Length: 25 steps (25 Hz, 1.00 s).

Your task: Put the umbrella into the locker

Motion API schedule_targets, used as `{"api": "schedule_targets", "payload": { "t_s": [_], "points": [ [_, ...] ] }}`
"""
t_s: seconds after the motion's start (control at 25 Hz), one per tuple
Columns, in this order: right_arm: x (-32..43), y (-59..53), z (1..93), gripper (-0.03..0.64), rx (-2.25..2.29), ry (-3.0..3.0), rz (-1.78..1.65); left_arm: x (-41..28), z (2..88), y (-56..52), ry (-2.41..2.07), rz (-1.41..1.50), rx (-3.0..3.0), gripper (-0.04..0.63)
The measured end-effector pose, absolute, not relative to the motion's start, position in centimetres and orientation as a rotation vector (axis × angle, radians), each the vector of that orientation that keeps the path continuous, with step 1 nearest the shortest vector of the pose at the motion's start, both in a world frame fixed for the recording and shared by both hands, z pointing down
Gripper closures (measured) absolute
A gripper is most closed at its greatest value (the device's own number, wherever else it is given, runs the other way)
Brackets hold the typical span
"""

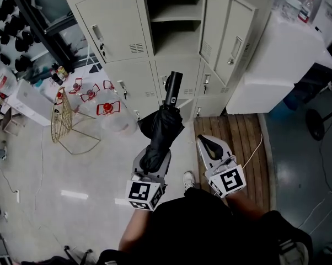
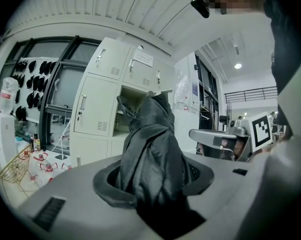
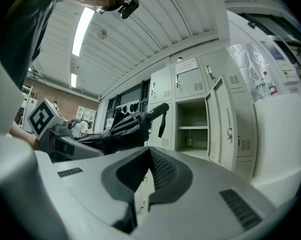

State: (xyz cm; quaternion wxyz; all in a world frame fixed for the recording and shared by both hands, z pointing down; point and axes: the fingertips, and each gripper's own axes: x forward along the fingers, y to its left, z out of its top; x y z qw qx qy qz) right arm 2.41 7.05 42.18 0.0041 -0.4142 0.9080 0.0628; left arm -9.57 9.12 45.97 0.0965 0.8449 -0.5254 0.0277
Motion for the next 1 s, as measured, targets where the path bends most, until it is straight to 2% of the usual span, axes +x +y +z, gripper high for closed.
{"api": "schedule_targets", "payload": {
  "t_s": [0.56,1.0],
  "points": [
    [6.0,-4.0,42.8,0.618,-1.227,2.900,0.178,-6.9,46.0,-2.1,-1.627,0.133,2.443,0.383],
    [5.5,-9.4,43.5,0.618,-1.207,2.906,0.170,-7.4,46.4,-8.5,-1.623,0.162,2.456,0.383]
  ]
}}
